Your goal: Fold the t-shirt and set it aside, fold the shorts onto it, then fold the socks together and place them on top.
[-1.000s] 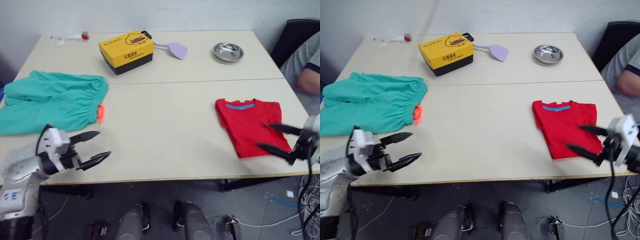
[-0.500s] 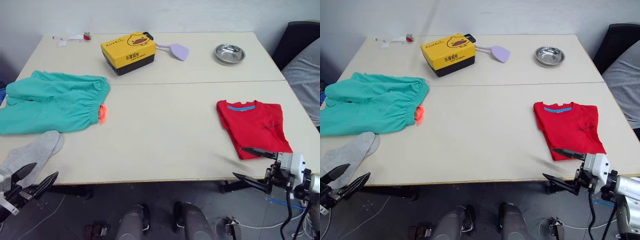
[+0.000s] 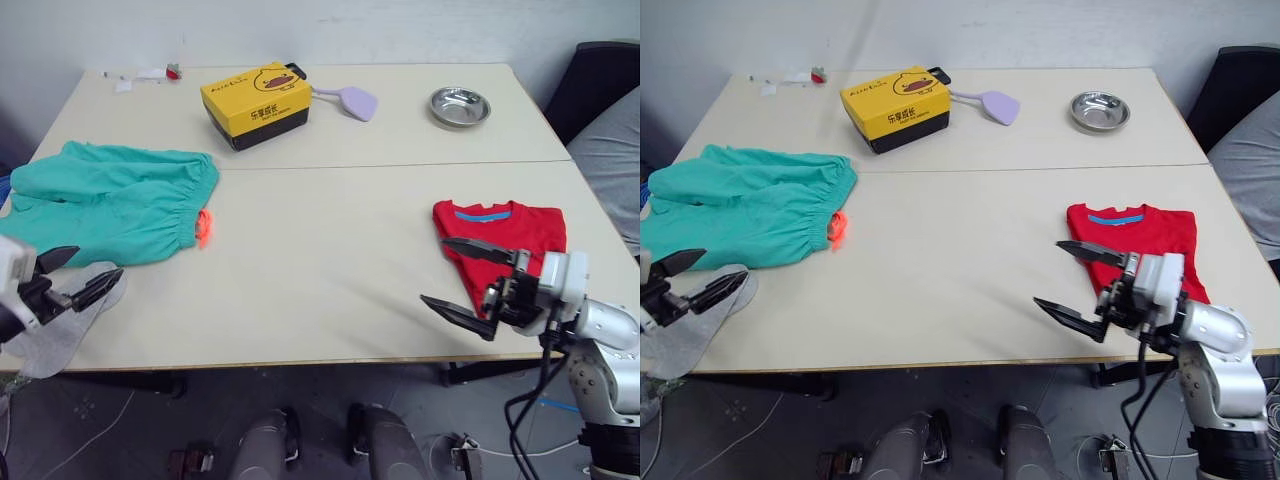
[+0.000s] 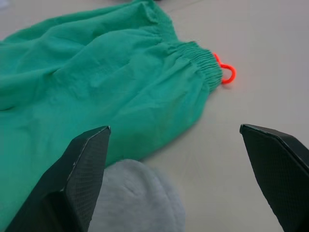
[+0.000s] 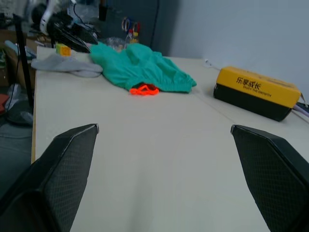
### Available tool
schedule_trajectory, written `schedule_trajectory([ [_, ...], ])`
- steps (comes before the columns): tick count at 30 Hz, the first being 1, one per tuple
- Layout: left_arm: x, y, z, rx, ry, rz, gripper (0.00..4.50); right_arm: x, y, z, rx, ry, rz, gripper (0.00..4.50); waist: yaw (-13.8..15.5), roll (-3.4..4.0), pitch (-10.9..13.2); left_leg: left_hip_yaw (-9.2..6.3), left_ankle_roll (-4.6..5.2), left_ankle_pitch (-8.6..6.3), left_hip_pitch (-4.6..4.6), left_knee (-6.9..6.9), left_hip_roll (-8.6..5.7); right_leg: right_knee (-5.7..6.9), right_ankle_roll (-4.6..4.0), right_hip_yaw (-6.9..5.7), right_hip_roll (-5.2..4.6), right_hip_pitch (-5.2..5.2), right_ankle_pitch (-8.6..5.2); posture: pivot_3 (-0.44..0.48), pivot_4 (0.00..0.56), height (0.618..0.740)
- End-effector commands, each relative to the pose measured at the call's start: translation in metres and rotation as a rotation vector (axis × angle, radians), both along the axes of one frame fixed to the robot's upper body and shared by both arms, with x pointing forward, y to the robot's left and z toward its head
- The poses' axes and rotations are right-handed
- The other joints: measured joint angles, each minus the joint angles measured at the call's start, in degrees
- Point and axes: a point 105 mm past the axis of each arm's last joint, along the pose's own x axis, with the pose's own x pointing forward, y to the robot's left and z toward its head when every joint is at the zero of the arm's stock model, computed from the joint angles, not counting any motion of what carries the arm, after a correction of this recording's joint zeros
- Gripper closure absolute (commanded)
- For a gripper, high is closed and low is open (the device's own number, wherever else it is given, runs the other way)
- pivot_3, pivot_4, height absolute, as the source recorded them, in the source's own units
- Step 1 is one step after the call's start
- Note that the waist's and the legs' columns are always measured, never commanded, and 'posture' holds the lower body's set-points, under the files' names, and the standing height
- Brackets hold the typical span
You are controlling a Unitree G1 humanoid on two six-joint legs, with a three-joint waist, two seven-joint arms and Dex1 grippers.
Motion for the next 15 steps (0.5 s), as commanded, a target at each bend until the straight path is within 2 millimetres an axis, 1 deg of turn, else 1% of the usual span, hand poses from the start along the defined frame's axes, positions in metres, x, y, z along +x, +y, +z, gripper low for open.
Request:
schedule_trajectory([
  [1,0.022,0.000,-0.013,0.113,0.109,-0.036,0.00,0.000,0.009,0.009,0.032,-0.014,0.005,0.02,0.0,-0.02,0.0,0.02,0.00,-0.01,0.01,0.00,-0.01,0.01,0.00,0.01,0.00,0.02,0.00,0.000,0.150,0.740],
  [3,0.037,-0.006,-0.018,0.161,0.140,-0.075,0.00,0.003,0.012,0.009,0.026,-0.013,-0.001,0.02,0.0,-0.02,0.0,0.04,-0.01,0.00,0.00,0.00,-0.01,0.01,0.01,0.01,0.00,-0.01,0.00,0.000,0.150,0.740],
  [5,0.051,-0.011,-0.019,0.168,0.138,-0.091,0.00,0.005,0.011,0.008,0.022,-0.008,-0.018,0.02,-0.2,-0.02,0.0,-0.10,-0.07,0.06,-0.08,-0.03,-0.07,-0.01,0.04,-0.16,-0.03,0.09,0.02,0.000,0.150,0.740],
  [6,0.057,-0.012,-0.020,0.169,0.137,-0.092,0.00,0.007,0.011,0.008,0.024,-0.007,-0.030,0.02,-0.3,-0.03,0.0,-0.37,0.03,0.14,-0.20,-0.01,-0.12,0.04,0.08,-0.50,-0.07,0.20,0.04,0.000,0.150,0.740],
  [7,0.063,-0.015,-0.021,0.183,0.138,-0.107,0.00,0.009,0.009,0.007,0.022,-0.005,-0.049,0.02,-0.4,-0.04,0.0,-0.61,-0.16,0.34,-0.28,0.03,-0.20,0.22,0.10,-0.82,-0.10,0.32,0.04,0.000,0.150,0.740],
  [8,0.070,-0.018,-0.024,0.195,0.142,-0.111,0.00,0.011,0.008,0.006,0.018,0.000,-0.069,0.02,-0.4,-0.06,0.0,-0.93,0.16,0.66,-0.46,0.08,-0.32,0.27,0.13,-1.32,-0.21,0.37,0.03,0.000,0.150,0.740],
  [9,0.074,-0.019,-0.026,0.204,0.146,-0.115,0.00,0.012,0.007,0.005,0.015,0.004,-0.082,0.02,-0.2,-0.10,0.0,-1.26,0.18,0.92,-0.73,0.14,-0.48,0.34,0.20,-1.64,-0.30,0.25,0.00,0.000,0.150,0.740],
  [12,0.088,-0.024,-0.033,0.251,0.166,-0.126,0.00,0.004,0.007,0.000,-0.003,0.024,-0.061,0.02,0.0,-0.16,0.0,-0.93,0.23,0.96,-0.71,0.31,-0.47,0.53,0.30,-1.44,-0.24,0.13,-0.05,0.000,0.150,0.740],
  [15,0.095,-0.028,-0.037,0.294,0.187,-0.157,0.63,-0.003,0.005,-0.004,-0.018,0.046,-0.046,0.00,0.5,-0.21,0.0,-0.94,0.29,0.94,-0.67,0.49,-0.48,0.43,0.33,-1.38,-0.34,0.15,-0.04,0.000,0.150,0.740],
])
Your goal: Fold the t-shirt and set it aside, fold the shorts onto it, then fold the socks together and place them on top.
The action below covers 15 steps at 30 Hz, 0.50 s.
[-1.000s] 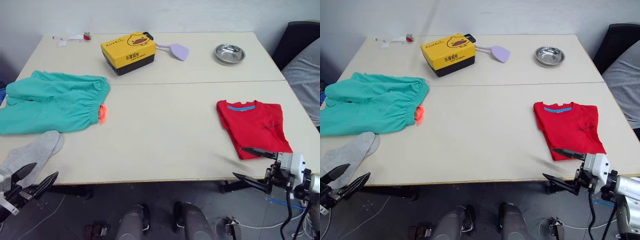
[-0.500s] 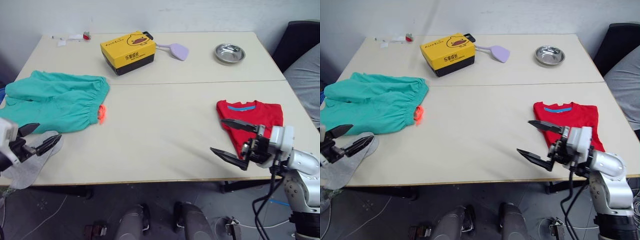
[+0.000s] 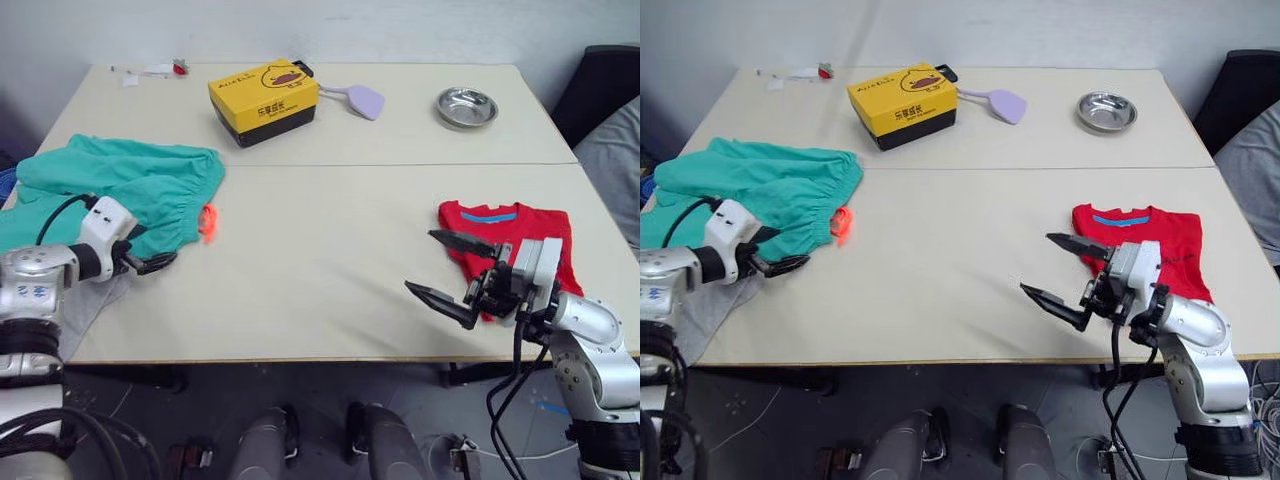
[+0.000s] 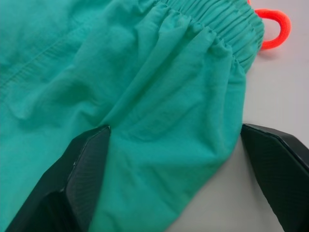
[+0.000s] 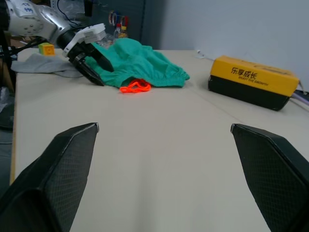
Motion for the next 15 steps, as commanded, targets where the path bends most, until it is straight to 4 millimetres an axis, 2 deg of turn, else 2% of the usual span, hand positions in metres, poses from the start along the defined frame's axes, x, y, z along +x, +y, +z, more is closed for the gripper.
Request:
schedule_trajectory([
  [1,0.004,0.001,-0.004,0.066,0.018,-0.025,0.99,-0.011,-0.002,0.011,-0.014,-0.043,0.022,0.00,0.2,0.00,0.0,-0.01,-0.16,-0.11,0.02,0.00,0.01,0.00,0.00,0.07,-0.08,0.00,0.06,0.000,0.150,0.740],
  [4,0.014,-0.007,0.012,0.047,-0.055,-0.060,1.91,-0.011,-0.007,0.013,-0.008,-0.051,-0.002,0.00,0.6,0.00,0.0,-0.03,-0.09,-0.20,0.05,0.00,0.04,0.00,-0.13,0.07,-0.19,-0.01,0.17,0.000,0.150,0.740],
  [8,0.027,-0.028,0.053,-0.007,-0.182,-0.147,3.27,-0.012,-0.017,0.015,-0.014,-0.065,-0.041,0.00,1.1,-0.16,0.1,-0.08,-0.25,-0.07,-0.05,0.00,0.05,0.03,-0.14,0.01,-0.18,-0.09,0.17,0.000,0.150,0.740],
  [11,0.031,-0.062,0.077,-0.040,-0.234,-0.298,4.27,-0.012,-0.027,0.014,-0.032,-0.069,-0.079,0.00,1.3,-0.17,0.1,-0.05,0.02,0.07,-0.10,0.01,0.01,-0.03,-0.13,-0.03,-0.14,-0.06,0.17,0.000,0.150,0.740],
  [12,0.031,-0.076,0.083,-0.059,-0.246,-0.355,4.46,-0.011,-0.031,0.015,-0.034,-0.071,-0.092,0.00,1.4,-0.17,0.1,-0.04,0.06,0.08,-0.10,0.02,-0.03,-0.03,-0.12,-0.02,-0.14,-0.04,0.17,0.000,0.150,0.740],
  [15,0.028,-0.119,0.092,-0.080,-0.277,-0.528,4.46,-0.011,-0.036,0.015,-0.047,-0.070,-0.111,0.00,1.4,-0.17,0.1,-0.01,0.20,0.08,-0.10,0.09,-0.10,-0.12,0.05,0.03,-0.16,0.05,0.26,0.000,0.150,0.740],
])
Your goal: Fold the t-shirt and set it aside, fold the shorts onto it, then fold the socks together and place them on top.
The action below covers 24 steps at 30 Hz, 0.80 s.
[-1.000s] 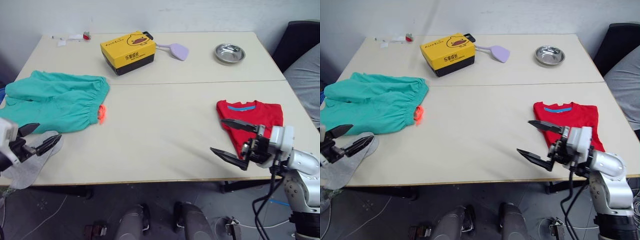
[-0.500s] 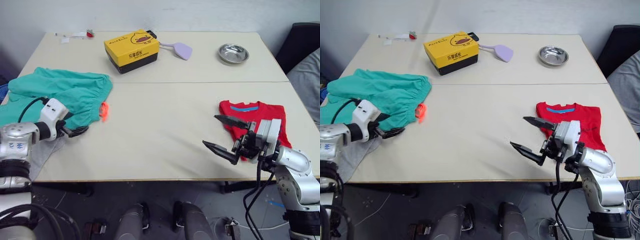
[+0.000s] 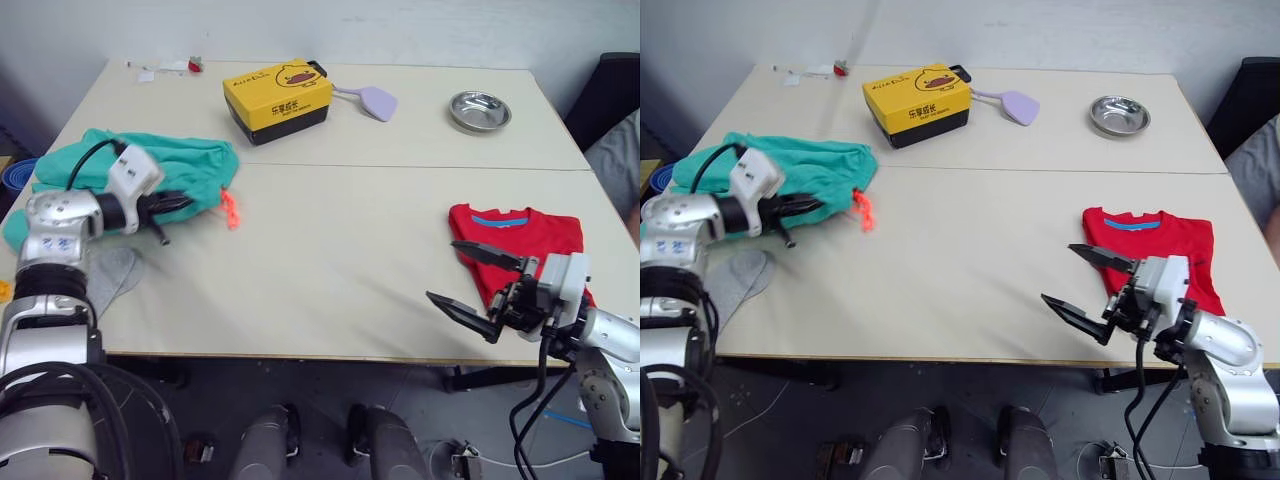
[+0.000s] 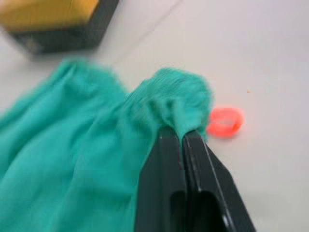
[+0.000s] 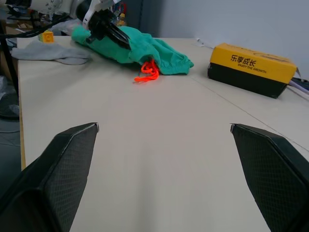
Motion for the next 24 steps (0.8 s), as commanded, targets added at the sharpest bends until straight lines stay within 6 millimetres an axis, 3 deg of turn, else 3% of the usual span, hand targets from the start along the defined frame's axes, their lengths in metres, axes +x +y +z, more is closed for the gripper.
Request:
schedule_trajectory([
  [1,-0.007,-0.052,0.025,-0.025,-0.083,-0.219,4.46,-0.003,-0.010,0.010,-0.026,-0.048,-0.029,0.00,0.0,-0.01,0.0,0.01,0.02,-0.01,0.00,0.03,-0.01,-0.03,0.05,0.03,0.00,0.01,0.03,0.000,0.150,0.740],
  [4,-0.013,-0.112,0.021,-0.074,-0.039,-0.385,4.46,-0.003,-0.014,0.011,-0.054,-0.041,-0.038,0.00,0.0,-0.02,0.0,0.00,0.05,0.01,0.00,0.13,-0.01,0.02,0.06,0.04,-0.02,0.02,0.03,0.000,0.150,0.740],
  [7,-0.020,-0.158,0.006,-0.114,0.077,-0.453,4.46,-0.004,-0.020,0.012,-0.089,-0.034,-0.048,0.00,0.1,-0.02,0.0,-0.01,0.09,-0.03,-0.06,0.41,0.04,0.10,0.06,0.03,0.08,0.05,0.03,0.000,0.150,0.740],
  [10,-0.033,-0.194,-0.007,-0.149,0.162,-0.533,4.46,-0.007,-0.030,0.014,-0.110,-0.018,-0.070,0.00,0.3,-0.02,0.0,-0.01,0.13,-0.06,-0.08,0.53,0.06,0.16,0.07,0.06,0.22,0.05,0.02,0.000,0.150,0.740],
  [14,-0.065,-0.238,-0.037,-0.180,0.265,-0.658,4.46,-0.022,-0.038,0.007,-0.141,0.050,-0.084,0.00,0.4,0.00,0.0,-0.02,0.09,-0.08,-0.04,0.56,0.17,0.14,0.05,0.08,0.19,0.10,0.01,0.000,0.150,0.740],
  [18,-0.078,-0.239,-0.050,-0.211,0.324,-0.644,4.29,-0.025,-0.035,0.001,-0.131,0.077,-0.085,0.00,0.1,0.00,0.0,-0.01,0.05,-0.07,-0.04,0.64,0.30,0.17,0.02,0.09,0.25,0.08,0.01,0.000,0.150,0.740],
  [21,-0.081,-0.226,-0.038,-0.295,0.306,-0.625,3.60,-0.024,-0.031,-0.002,-0.126,0.087,-0.076,0.00,0.1,0.01,0.0,-0.09,0.04,-0.09,0.01,0.63,0.36,0.21,-0.11,0.05,0.25,0.11,0.04,0.000,0.150,0.740],
  [24,-0.080,-0.196,-0.024,-0.327,0.253,-0.586,2.62,-0.017,-0.028,-0.004,-0.121,0.100,-0.070,0.00,-0.1,0.02,0.0,-0.14,-0.03,-0.11,0.01,0.62,0.40,0.20,-0.19,0.04,0.25,0.11,0.01,0.000,0.150,0.740],
])
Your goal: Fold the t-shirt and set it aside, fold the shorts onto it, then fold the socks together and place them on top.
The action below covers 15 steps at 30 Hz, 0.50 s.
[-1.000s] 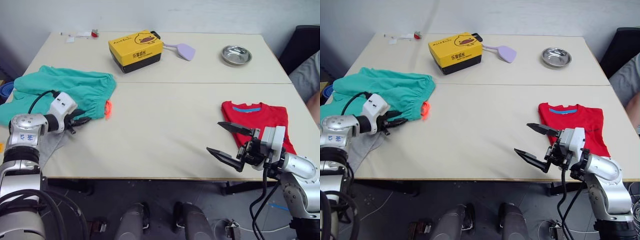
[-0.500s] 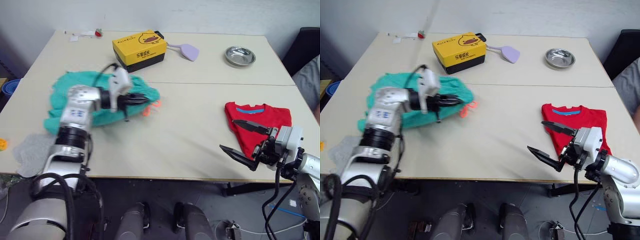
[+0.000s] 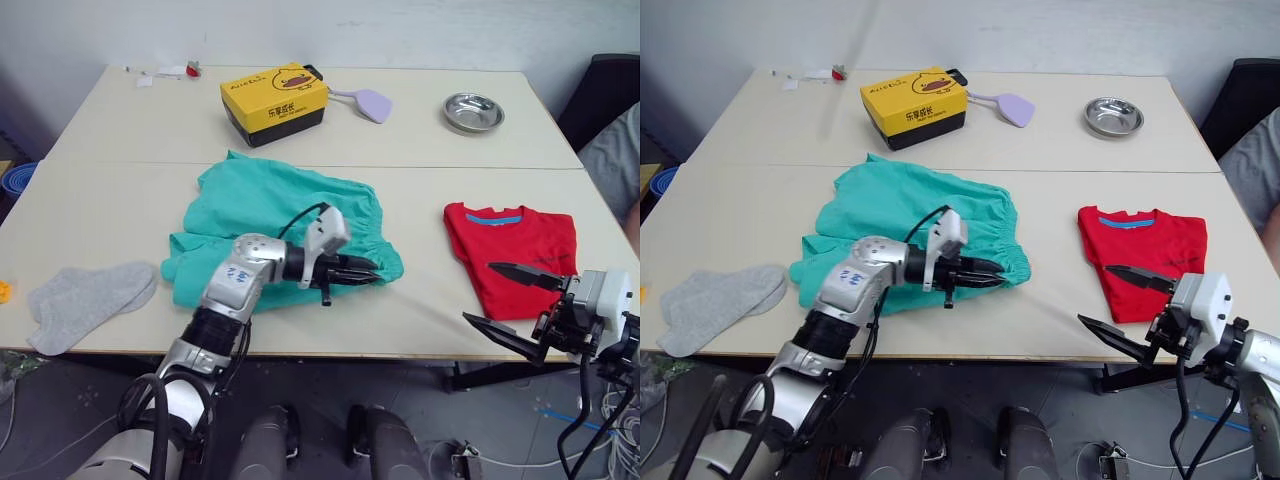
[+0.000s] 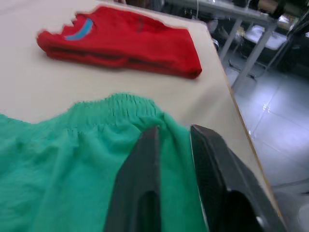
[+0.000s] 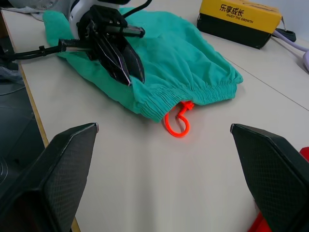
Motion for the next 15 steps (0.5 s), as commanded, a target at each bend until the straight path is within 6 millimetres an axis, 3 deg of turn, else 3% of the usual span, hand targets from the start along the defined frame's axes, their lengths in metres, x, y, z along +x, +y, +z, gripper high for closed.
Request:
schedule_trajectory([
  [1,-0.003,0.039,0.026,-0.032,-0.095,0.039,2.24,0.008,0.010,0.007,0.022,-0.005,0.016,0.00,-0.4,0.00,0.0,0.01,-0.03,0.00,0.01,-0.01,0.02,0.01,-0.03,0.00,0.01,-0.01,-0.02,0.000,0.150,0.740],
  [2,-0.004,0.047,0.026,-0.012,-0.108,0.042,1.93,0.011,0.012,0.007,0.031,0.004,0.016,0.00,-0.6,0.01,0.0,0.00,-0.09,0.01,0.02,-0.02,0.04,0.01,-0.06,-0.02,0.03,-0.01,-0.03,0.000,0.150,0.740],
  [5,-0.008,0.102,0.032,0.054,-0.107,0.113,0.94,0.022,0.043,0.017,0.035,0.037,0.096,0.00,-1.0,0.11,0.0,0.03,-0.23,-0.01,0.05,-0.02,0.14,0.07,-0.16,-0.01,0.12,-0.04,-0.09,0.000,0.150,0.740],
  [8,-0.014,0.142,0.029,0.175,-0.190,0.157,0.01,0.025,0.063,0.012,-0.020,0.068,0.159,0.00,-0.8,0.16,0.0,0.01,-0.33,-0.01,0.04,-0.07,0.20,0.13,-0.32,-0.04,0.15,-0.13,-0.18,0.000,0.150,0.740],
  [12,-0.030,0.185,0.004,0.353,-0.201,0.198,0.01,0.038,0.085,-0.011,-0.175,0.033,0.202,0.00,-0.3,0.18,0.1,-0.05,-0.45,-0.13,0.01,-0.09,0.18,0.02,-0.38,-0.08,0.12,-0.11,-0.23,0.000,0.150,0.740],
  [15,-0.047,0.193,-0.011,0.417,-0.218,0.194,0.01,0.056,0.092,-0.025,-0.272,-0.042,0.174,0.00,-0.4,0.17,0.1,-0.04,-0.67,-0.37,-0.05,-0.05,0.15,-0.10,-0.34,-0.07,0.07,-0.09,-0.21,0.000,0.150,0.740],
])
